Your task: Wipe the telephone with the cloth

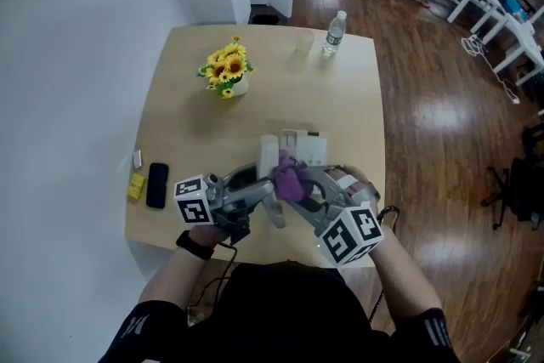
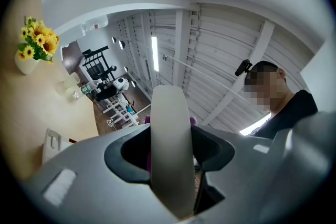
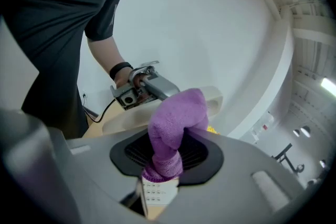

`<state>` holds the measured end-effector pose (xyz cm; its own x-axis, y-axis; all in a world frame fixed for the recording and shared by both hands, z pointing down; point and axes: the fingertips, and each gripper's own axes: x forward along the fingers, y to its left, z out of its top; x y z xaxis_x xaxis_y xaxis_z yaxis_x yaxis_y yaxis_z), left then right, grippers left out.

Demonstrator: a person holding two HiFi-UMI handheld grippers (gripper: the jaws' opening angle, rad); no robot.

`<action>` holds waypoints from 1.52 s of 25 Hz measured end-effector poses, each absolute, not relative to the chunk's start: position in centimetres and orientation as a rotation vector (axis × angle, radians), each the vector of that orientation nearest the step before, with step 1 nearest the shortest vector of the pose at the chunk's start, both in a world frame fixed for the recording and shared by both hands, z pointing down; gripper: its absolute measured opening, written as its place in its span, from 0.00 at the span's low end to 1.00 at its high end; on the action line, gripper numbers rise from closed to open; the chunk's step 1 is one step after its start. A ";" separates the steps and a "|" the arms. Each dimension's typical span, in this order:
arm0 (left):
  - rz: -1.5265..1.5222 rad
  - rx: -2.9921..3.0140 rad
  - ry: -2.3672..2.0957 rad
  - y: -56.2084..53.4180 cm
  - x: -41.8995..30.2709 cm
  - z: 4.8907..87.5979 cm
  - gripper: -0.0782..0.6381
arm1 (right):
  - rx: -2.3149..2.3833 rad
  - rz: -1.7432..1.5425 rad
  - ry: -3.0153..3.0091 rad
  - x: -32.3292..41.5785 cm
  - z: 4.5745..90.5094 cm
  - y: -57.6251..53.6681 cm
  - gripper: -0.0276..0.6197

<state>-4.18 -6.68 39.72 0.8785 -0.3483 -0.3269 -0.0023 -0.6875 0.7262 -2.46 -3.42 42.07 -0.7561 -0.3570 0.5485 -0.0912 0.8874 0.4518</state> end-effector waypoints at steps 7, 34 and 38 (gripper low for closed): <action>-0.655 2.263 -0.280 -8.1 -5.5 38.4 0.41 | 0.388 -0.345 -2.482 -0.8 43.1 -3.8 0.24; -0.890 2.113 -0.300 -10.7 -7.4 38.1 0.41 | 0.265 -0.301 -2.451 -1.8 46.1 0.0 0.24; -0.886 2.108 -0.293 -10.6 -7.1 38.2 0.41 | 0.262 -0.361 -2.439 -2.8 45.4 -2.2 0.24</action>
